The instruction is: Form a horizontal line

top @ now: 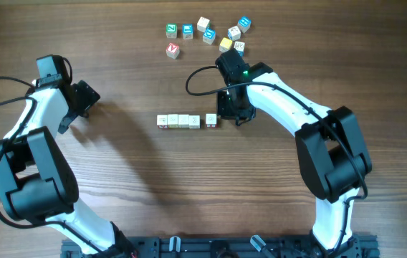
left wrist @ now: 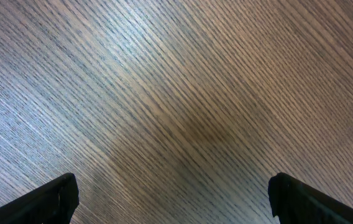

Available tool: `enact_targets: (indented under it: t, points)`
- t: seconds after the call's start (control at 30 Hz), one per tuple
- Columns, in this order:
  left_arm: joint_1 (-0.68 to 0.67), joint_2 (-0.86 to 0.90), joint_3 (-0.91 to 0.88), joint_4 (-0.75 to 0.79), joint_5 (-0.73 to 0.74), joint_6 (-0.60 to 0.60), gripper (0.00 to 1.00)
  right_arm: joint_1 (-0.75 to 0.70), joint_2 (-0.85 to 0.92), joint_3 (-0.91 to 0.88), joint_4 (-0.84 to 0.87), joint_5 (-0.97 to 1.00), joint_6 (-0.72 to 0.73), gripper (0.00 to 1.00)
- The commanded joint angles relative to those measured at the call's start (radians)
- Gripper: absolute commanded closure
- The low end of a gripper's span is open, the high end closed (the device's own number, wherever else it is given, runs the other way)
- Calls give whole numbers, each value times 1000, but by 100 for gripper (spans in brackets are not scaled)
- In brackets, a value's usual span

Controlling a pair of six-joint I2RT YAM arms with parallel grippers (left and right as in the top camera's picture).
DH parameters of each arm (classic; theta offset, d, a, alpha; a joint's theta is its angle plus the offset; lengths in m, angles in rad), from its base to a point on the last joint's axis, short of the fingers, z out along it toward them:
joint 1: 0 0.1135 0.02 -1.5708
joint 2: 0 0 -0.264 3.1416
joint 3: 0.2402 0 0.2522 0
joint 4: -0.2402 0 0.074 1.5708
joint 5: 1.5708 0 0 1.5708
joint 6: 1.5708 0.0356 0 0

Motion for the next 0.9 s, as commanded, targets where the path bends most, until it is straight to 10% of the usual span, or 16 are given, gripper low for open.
enact_targets:
  t: [0.0,0.87]
  points:
    - [-1,7,-3,0,1,-9,0,4,6,-5,14,-8,13,81]
    - [-1,7,-3,0,1,-9,0,6,6,-5,48,60,10,86]
